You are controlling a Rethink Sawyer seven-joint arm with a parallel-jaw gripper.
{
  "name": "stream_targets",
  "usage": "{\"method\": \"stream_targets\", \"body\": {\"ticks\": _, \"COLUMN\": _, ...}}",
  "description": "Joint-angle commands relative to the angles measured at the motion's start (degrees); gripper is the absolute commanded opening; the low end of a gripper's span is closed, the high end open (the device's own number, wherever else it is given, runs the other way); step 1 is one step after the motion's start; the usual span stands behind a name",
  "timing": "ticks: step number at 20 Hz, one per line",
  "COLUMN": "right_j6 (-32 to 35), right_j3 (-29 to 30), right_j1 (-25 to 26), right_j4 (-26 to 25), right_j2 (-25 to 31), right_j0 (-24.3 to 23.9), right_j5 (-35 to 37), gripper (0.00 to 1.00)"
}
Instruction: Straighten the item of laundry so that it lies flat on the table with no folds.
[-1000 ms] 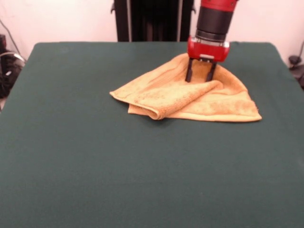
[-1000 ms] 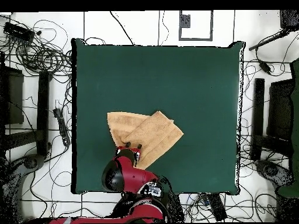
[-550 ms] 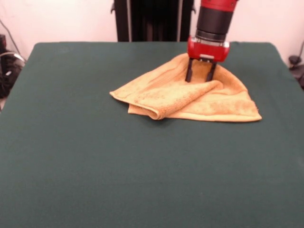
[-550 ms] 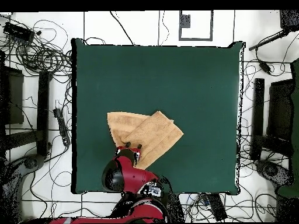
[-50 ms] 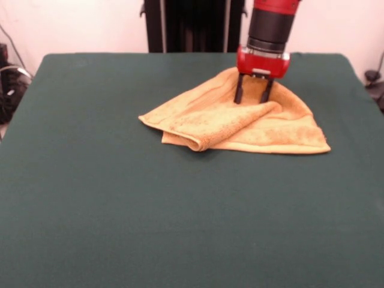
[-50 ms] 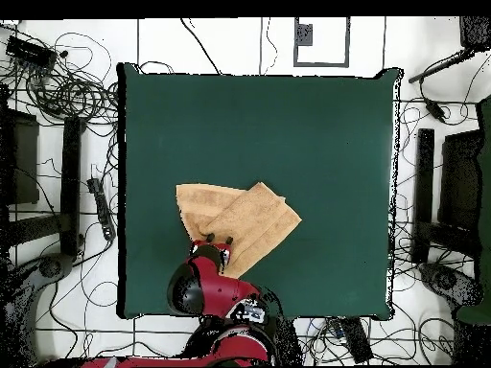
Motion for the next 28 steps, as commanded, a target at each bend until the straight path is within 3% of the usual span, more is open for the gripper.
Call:
{"method": "stream_targets", "body": {"ticks": 1, "right_j6": 6.61, "right_j3": -3.52, "right_j1": 9.29, "right_j4": 1.05, "right_j2": 6.49, "right_j0": 1.39, "right_j5": 13.3, "gripper": 1.0}}
{"method": "stream_targets", "body": {"ticks": 9, "right_j6": 6.48, "right_j3": -2.98, "right_j1": 8.43, "right_j4": 0.16, "right_j2": 6.49, "right_j0": 0.59, "right_j5": 12.69, "gripper": 1.0}}
{"method": "stream_targets", "body": {"ticks": 11, "right_j6": 6.22, "right_j3": -1.91, "right_j1": 5.8, "right_j4": 0.38, "right_j2": 4.69, "right_j0": 1.75, "right_j5": 12.73, "gripper": 1.0}}
{"method": "stream_targets", "body": {"ticks": 13, "right_j6": 5.07, "right_j3": -0.03, "right_j1": -0.59, "right_j4": 0.92, "right_j2": 2.39, "right_j0": 2.87, "right_j5": 18.33, "gripper": 1.0}}
{"method": "stream_targets", "body": {"ticks": 17, "right_j6": 6.45, "right_j3": 2.98, "right_j1": -18.99, "right_j4": 0.8, "right_j2": 1.41, "right_j0": 0.46, "right_j5": 36.84, "gripper": 1.0}}
{"method": "stream_targets", "body": {"ticks": 19, "right_j6": 7.46, "right_j3": 2.09, "right_j1": -24.31, "right_j4": 0.58, "right_j2": 1.52, "right_j0": -0.78, "right_j5": 44.12, "gripper": 1.0}}
{"method": "stream_targets", "body": {"ticks": 24, "right_j6": 3.69, "right_j3": -4.27, "right_j1": -27.26, "right_j4": -2.32, "right_j2": 0.36, "right_j0": -1.03, "right_j5": 54.09, "gripper": 1.0}}
{"method": "stream_targets", "body": {"ticks": 28, "right_j6": 2.29, "right_j3": -6.03, "right_j1": -25.73, "right_j4": -3.23, "right_j2": 2.74, "right_j0": -3.98, "right_j5": 52.36, "gripper": 1.0}}
